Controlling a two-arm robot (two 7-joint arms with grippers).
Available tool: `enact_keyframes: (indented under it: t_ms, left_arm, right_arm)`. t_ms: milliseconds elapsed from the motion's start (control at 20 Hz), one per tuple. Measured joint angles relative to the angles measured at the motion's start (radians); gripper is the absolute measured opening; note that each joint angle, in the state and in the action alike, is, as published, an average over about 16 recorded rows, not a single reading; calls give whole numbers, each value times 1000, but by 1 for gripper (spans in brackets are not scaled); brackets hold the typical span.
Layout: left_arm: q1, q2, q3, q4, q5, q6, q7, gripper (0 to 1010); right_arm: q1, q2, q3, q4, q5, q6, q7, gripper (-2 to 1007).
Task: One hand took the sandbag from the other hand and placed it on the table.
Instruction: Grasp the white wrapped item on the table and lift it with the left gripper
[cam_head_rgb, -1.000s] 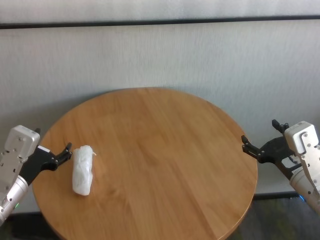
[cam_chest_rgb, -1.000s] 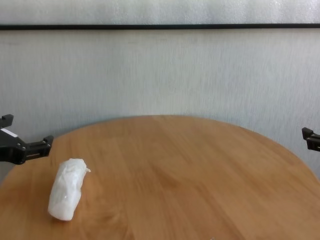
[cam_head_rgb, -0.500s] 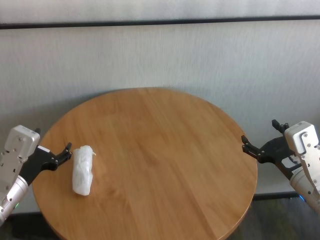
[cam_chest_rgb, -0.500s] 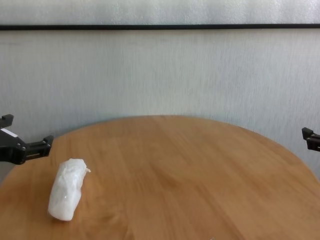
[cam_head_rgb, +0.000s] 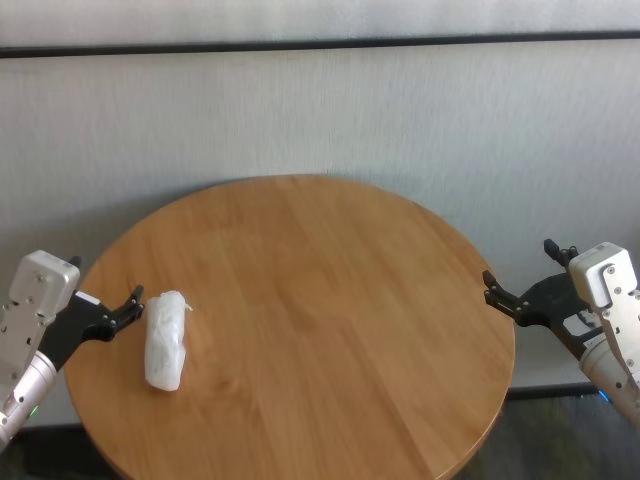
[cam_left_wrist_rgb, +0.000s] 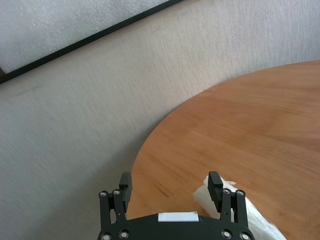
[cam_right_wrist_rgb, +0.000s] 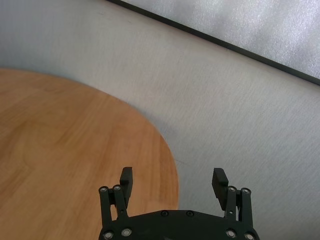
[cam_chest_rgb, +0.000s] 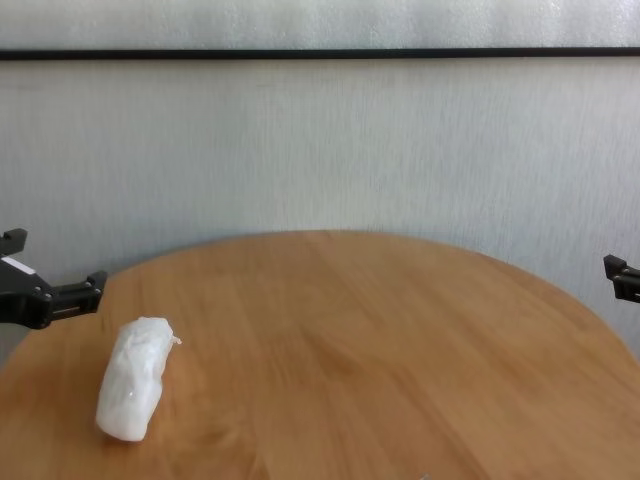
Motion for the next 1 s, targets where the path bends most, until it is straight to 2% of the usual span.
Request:
enact_keyframes:
  t_ms: [150, 250, 450, 550, 750, 1000]
  left_arm:
    - [1, 0, -5, -14, -5, 23, 0, 1001]
    - [2, 0, -12, -29, -13, 50, -1, 1001]
    - [9, -1, -30, -73, -45, 139, -8, 1001]
    - [13, -4, -42, -102, -69, 203, -9, 1001]
    - [22, -18, -72, -170, -125, 357, -4, 1001]
    - [29, -50, -100, -241, -187, 541, 15, 1001]
  right_arm:
    - [0, 0, 0, 0, 0, 0, 0, 1002]
    - [0, 0, 0, 0, 0, 0, 0, 1002]
    - [0, 0, 0, 0, 0, 0, 0, 1002]
    - [0, 0, 0, 0, 0, 0, 0, 1002]
    - [0, 0, 0, 0, 0, 0, 0, 1002]
    - [0, 0, 0, 0, 0, 0, 0, 1002]
